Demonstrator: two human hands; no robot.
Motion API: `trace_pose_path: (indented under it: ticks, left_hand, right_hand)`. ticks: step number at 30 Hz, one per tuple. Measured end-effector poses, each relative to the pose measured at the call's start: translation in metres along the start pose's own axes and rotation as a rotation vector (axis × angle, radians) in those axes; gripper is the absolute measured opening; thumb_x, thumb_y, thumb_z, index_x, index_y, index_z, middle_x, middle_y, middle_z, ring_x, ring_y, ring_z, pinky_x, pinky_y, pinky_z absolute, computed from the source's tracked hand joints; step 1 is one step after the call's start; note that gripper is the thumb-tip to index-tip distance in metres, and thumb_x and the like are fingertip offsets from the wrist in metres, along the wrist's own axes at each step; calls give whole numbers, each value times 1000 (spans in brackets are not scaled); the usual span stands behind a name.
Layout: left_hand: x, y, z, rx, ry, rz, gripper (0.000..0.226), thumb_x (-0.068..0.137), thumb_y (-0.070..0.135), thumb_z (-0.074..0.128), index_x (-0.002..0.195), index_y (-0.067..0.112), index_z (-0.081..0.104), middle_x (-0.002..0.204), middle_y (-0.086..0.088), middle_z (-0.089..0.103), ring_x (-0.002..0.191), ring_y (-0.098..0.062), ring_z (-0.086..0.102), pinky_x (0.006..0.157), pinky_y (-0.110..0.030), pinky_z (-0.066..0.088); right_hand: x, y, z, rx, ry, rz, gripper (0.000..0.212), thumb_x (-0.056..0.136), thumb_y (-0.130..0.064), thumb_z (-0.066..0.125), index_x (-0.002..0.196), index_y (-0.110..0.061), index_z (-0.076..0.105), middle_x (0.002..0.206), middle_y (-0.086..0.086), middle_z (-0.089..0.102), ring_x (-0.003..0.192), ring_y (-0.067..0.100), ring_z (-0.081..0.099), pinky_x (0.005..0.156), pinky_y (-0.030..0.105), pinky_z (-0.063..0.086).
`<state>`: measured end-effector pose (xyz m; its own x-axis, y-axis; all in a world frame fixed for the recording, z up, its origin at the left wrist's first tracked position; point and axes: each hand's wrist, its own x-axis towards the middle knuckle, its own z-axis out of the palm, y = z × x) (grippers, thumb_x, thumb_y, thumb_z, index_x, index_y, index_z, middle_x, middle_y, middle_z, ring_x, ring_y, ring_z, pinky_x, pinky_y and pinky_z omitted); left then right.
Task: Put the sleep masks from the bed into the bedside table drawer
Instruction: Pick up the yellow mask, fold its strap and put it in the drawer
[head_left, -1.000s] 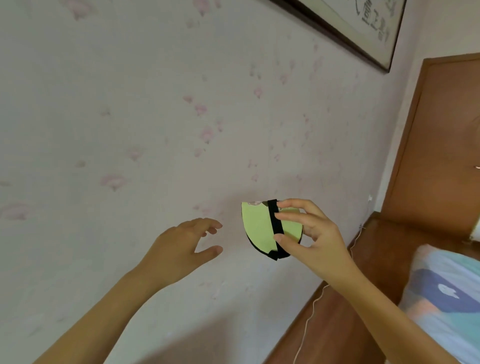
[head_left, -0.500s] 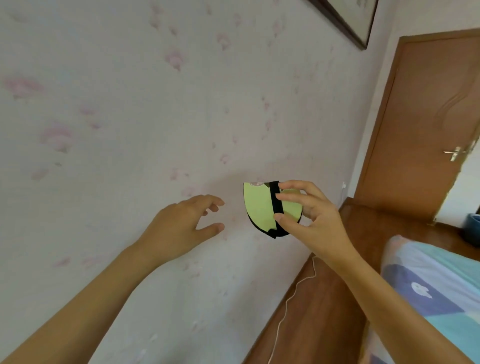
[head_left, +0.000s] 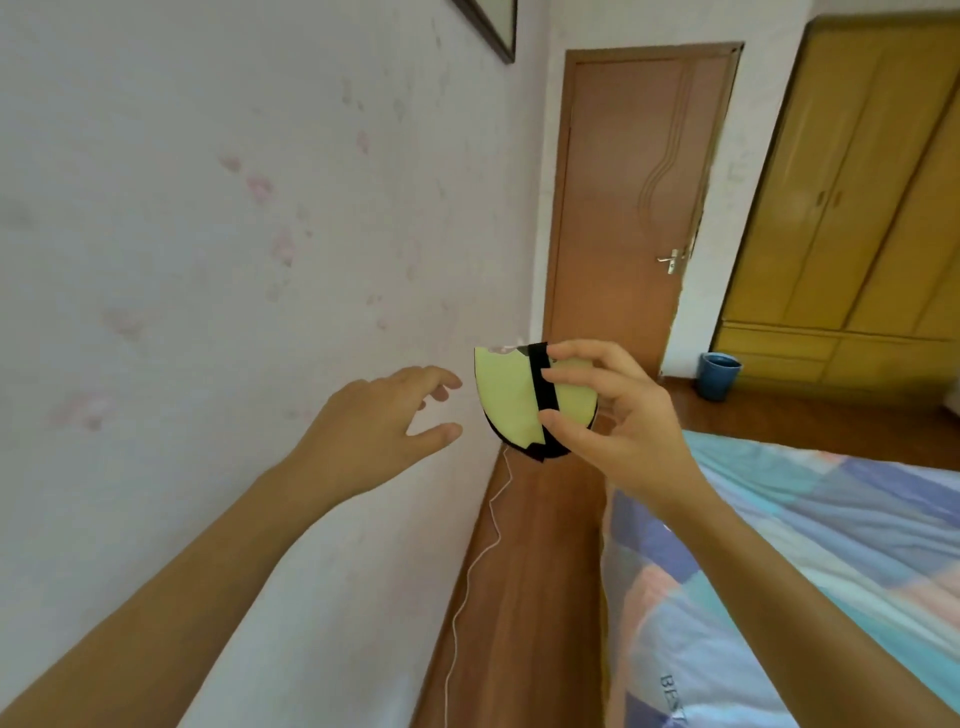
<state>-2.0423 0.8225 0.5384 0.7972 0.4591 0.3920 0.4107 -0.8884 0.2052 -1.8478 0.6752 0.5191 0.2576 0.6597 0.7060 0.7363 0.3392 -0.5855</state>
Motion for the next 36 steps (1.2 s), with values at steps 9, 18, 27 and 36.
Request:
trace_pose_path:
  ticks: [9, 18, 27, 36]
  left_hand:
    - [167, -52, 59, -85, -26, 117, 43, 86, 51, 54, 125, 36, 45, 120, 21, 55, 102, -1, 56, 76, -22, 42]
    - [288, -70, 118, -157, -76, 183, 42, 86, 53, 53, 125, 41, 44, 119, 24, 54, 99, 2, 53, 71, -17, 39]
    - [405, -92, 168, -150, -73, 166, 44, 86, 54, 52, 126, 38, 45, 121, 22, 55, 102, -1, 55, 76, -19, 43]
    - [542, -114, 208, -125, -52, 98, 43, 86, 55, 51, 126, 38, 45, 121, 23, 54, 102, 0, 55, 74, -18, 40]
  right_hand:
    - [82, 101, -14, -88, 106, 72, 31, 78, -6, 74, 108, -16, 69, 123, -8, 57, 121, 11, 53, 86, 34, 57]
    - [145, 190, -40, -158, 149, 101, 31, 77, -5, 74, 107, -8, 70, 122, -1, 58, 120, 11, 53, 91, 23, 51]
    - [220, 306, -55, -123, 124, 93, 35, 76, -2, 75, 110, -10, 69, 124, 0, 58, 121, 14, 53, 90, 20, 50]
    - [322, 434, -78, -83, 94, 38, 35, 77, -5, 76, 111, -12, 68, 124, -1, 57, 121, 18, 54, 85, 27, 54]
